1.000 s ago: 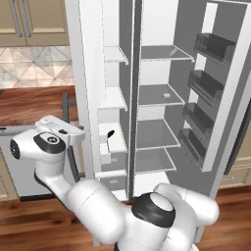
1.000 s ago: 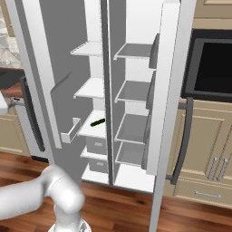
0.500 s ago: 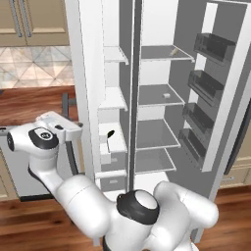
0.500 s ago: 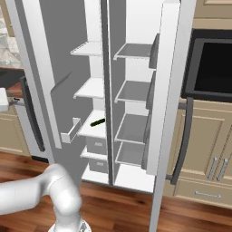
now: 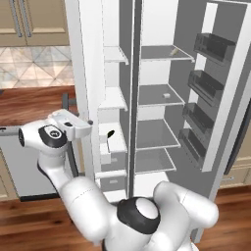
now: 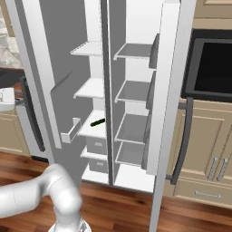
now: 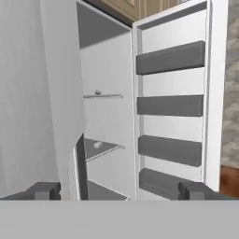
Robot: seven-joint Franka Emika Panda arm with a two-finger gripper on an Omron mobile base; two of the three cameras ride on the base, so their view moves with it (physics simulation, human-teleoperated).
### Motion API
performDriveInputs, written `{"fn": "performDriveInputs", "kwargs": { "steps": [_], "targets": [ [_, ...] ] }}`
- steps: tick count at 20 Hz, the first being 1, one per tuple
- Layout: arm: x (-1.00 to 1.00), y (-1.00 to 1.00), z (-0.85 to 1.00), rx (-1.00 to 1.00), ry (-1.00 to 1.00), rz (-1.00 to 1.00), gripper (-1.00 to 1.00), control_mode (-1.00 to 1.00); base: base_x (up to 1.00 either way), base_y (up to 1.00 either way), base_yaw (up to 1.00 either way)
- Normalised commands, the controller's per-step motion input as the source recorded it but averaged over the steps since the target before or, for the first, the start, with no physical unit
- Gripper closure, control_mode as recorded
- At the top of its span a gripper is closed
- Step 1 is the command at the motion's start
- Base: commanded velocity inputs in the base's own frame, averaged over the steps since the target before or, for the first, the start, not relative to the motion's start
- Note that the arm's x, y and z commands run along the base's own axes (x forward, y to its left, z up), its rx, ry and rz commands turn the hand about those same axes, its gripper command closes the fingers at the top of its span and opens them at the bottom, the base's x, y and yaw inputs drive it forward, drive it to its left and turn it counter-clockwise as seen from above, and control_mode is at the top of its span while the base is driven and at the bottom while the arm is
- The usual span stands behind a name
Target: Pick up the frozen fish from the freezer, place it on any shelf in the fridge, and close the fridge and freezer doors when done.
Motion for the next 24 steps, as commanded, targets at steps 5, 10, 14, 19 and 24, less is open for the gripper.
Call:
{"fn": "performDriveInputs", "kwargs": {
  "steps": [5,10,14,19,24],
  "targets": [
    [0.00,-0.59,0.00,-0.03,0.00,-0.01,-1.00,-1.00,0.00,0.00,0.00],
    [0.00,-0.71,0.00,-0.01,0.01,-0.07,-1.00,-1.00,0.00,0.00,0.00],
    [0.01,-0.72,0.00,-0.01,0.02,-0.11,-1.00,-1.00,0.00,0.00,0.00],
    [-0.11,0.07,0.02,-0.01,0.03,-0.01,-1.00,-1.00,0.00,0.00,0.00],
    [-0.38,0.98,0.03,0.00,0.02,0.13,-1.00,-1.00,0.00,0.00,0.00]
  ]
}}
